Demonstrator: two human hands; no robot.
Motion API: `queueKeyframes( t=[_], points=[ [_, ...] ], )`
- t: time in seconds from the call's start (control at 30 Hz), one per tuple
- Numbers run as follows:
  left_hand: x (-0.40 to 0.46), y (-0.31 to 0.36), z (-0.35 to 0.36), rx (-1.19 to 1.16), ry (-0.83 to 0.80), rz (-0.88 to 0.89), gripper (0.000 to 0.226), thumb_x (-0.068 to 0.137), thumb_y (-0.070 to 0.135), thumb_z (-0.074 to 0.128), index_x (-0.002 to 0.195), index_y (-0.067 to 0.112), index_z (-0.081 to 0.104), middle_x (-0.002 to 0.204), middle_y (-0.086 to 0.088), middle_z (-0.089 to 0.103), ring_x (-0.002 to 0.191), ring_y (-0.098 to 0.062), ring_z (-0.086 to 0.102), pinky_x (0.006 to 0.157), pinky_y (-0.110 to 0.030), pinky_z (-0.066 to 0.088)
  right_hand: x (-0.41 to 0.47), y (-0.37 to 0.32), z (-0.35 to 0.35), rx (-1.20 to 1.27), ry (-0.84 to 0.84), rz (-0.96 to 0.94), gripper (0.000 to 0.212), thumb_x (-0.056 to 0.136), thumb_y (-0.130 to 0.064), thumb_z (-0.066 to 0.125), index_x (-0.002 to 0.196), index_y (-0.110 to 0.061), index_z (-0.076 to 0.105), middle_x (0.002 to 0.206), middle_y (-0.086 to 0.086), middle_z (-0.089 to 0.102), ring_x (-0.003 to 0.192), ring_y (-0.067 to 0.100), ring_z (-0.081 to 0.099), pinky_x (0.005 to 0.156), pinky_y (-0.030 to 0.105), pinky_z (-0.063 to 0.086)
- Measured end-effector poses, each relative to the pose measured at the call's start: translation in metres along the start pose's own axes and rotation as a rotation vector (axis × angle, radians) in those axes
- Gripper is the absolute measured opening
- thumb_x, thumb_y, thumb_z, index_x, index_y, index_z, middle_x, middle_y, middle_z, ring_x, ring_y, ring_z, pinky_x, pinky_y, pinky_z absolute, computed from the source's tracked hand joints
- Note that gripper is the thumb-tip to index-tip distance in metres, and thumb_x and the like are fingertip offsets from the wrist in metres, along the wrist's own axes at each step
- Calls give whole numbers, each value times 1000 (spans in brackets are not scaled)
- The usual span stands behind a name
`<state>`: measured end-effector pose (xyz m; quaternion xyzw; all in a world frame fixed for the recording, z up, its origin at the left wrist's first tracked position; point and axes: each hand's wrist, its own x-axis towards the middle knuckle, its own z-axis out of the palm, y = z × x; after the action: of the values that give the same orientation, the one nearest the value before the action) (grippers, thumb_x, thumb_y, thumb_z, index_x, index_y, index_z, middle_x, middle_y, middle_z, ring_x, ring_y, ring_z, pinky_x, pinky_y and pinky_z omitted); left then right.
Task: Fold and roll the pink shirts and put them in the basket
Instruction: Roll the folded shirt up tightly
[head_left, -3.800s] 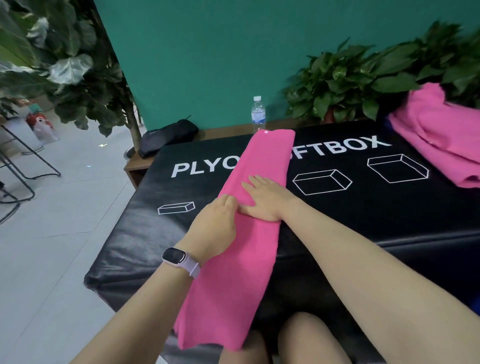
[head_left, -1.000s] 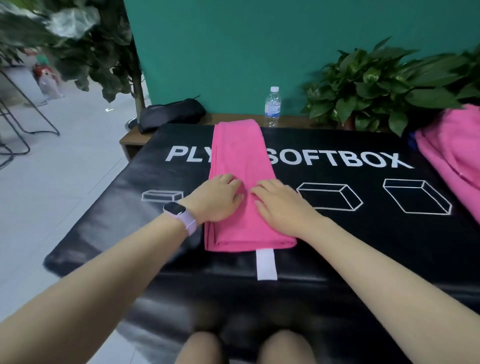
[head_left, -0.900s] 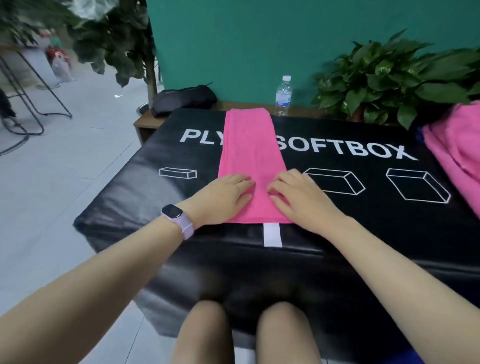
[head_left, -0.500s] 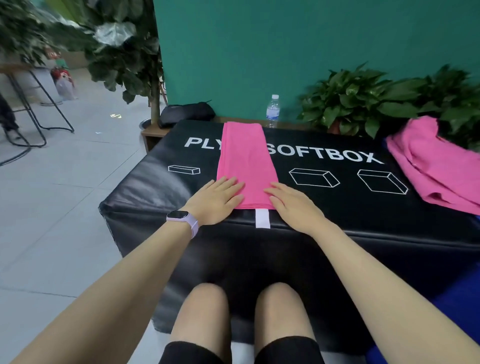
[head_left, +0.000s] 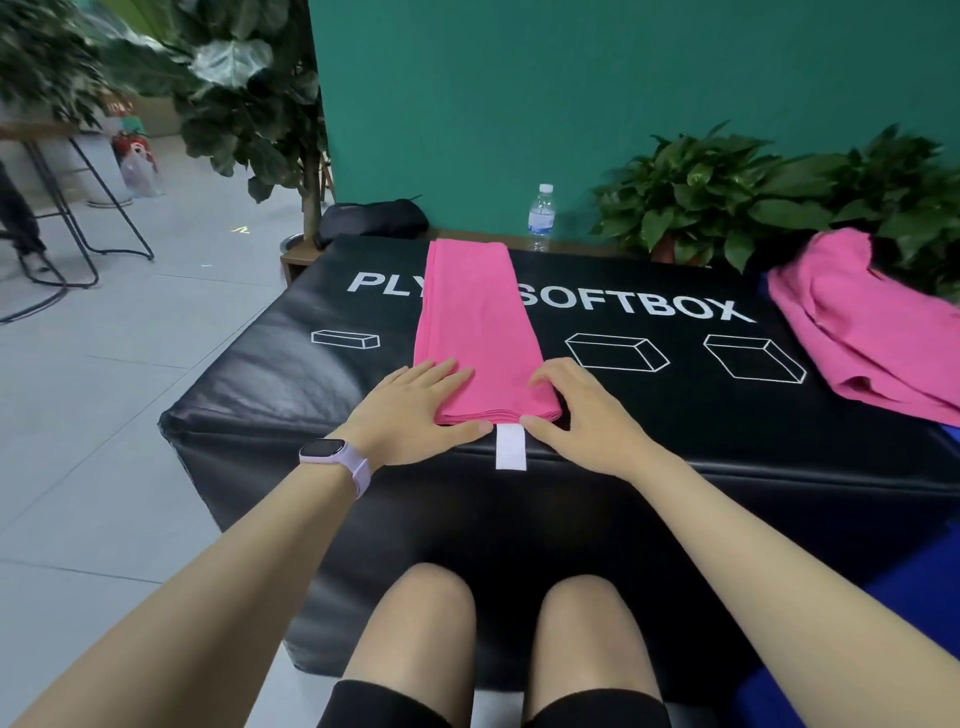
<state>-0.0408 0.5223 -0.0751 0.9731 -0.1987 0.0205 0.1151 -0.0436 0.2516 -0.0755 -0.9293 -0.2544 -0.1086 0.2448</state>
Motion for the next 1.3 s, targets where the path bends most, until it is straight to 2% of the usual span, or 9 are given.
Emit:
queueKeyframes(
  t=[0.13, 0.23, 0.47, 0.6, 0.77, 0.93, 1.07, 1.17, 1.3],
  points=[
    [0, -3, 2, -77, 94, 47, 85, 82, 88, 34, 152, 41, 33, 161, 16, 27, 150, -11, 22, 124, -37, 15, 3, 4, 2, 22, 67, -41, 20, 91, -54, 65, 91, -37, 55, 90, -18, 53, 97, 5, 49, 82, 24, 44],
    [-1, -6, 4, -215, 307, 127, 52, 86, 72, 55, 121, 34, 56, 125, 20, 55, 114, -8, 50, 103, -33, 41, 12, 6, 4, 23, 78, -5, 19, 95, -52, 61, 85, -35, 59, 80, -14, 56, 87, 6, 52, 75, 25, 43],
    [12, -12, 7, -412, 429, 15, 32, 96, 54, 56, 71, 33, 56, 75, 9, 50, 73, -10, 46, 66, -28, 38, 41, 8, 4, 127, 47, 132, 28, 98, -41, 61, 73, -29, 60, 66, -5, 61, 65, 11, 54, 67, 30, 42],
    [23, -15, 6, -503, 415, -134, 26, 97, 51, 52, 85, 33, 66, 66, 7, 54, 62, -8, 47, 60, -30, 38, 35, 10, 4, 252, 80, 120, 21, 92, -45, 67, 80, -30, 59, 66, -8, 60, 62, 7, 51, 63, 29, 41],
    [25, -21, 9, -594, 410, -91, 16, 98, 29, 56, 94, 40, 66, 70, 13, 53, 62, -6, 46, 65, -28, 42, 27, 6, 1, 146, 22, 18, 43, 74, -65, 75, 78, -26, 58, 76, -6, 60, 74, 13, 54, 67, 34, 47],
    [26, -20, 4, -626, 380, -89, 22, 98, 21, 55, 90, 38, 67, 62, 8, 45, 58, -10, 41, 65, -34, 42, 26, 5, 3, 76, 59, -24, 21, 81, -50, 67, 82, -31, 58, 81, -11, 60, 82, 10, 56, 71, 32, 48],
    [18, -17, 5, -529, 356, -74, 12, 87, 51, 60, 94, 49, 69, 78, 13, 58, 72, -4, 56, 70, -24, 44, 29, 9, 5, 137, 69, 23, 24, 94, -40, 59, 78, -22, 64, 76, -4, 61, 74, 15, 56, 73, 41, 51],
    [13, -15, 8, -419, 370, -66, 47, 69, 80, 64, 100, 46, 69, 94, 22, 61, 88, 3, 57, 73, -18, 43, 34, 9, 4, 227, 71, 79, 33, 98, -39, 58, 76, -18, 68, 70, 0, 61, 63, 14, 52, 64, 34, 47],
    [15, -18, 6, -438, 374, -55, 38, 78, 73, 61, 89, 37, 69, 89, 20, 62, 81, -1, 57, 72, -19, 42, 40, 9, 7, 241, 105, 137, 32, 99, -36, 60, 71, -23, 67, 62, -10, 59, 58, 4, 47, 59, 21, 38]
  ],
)
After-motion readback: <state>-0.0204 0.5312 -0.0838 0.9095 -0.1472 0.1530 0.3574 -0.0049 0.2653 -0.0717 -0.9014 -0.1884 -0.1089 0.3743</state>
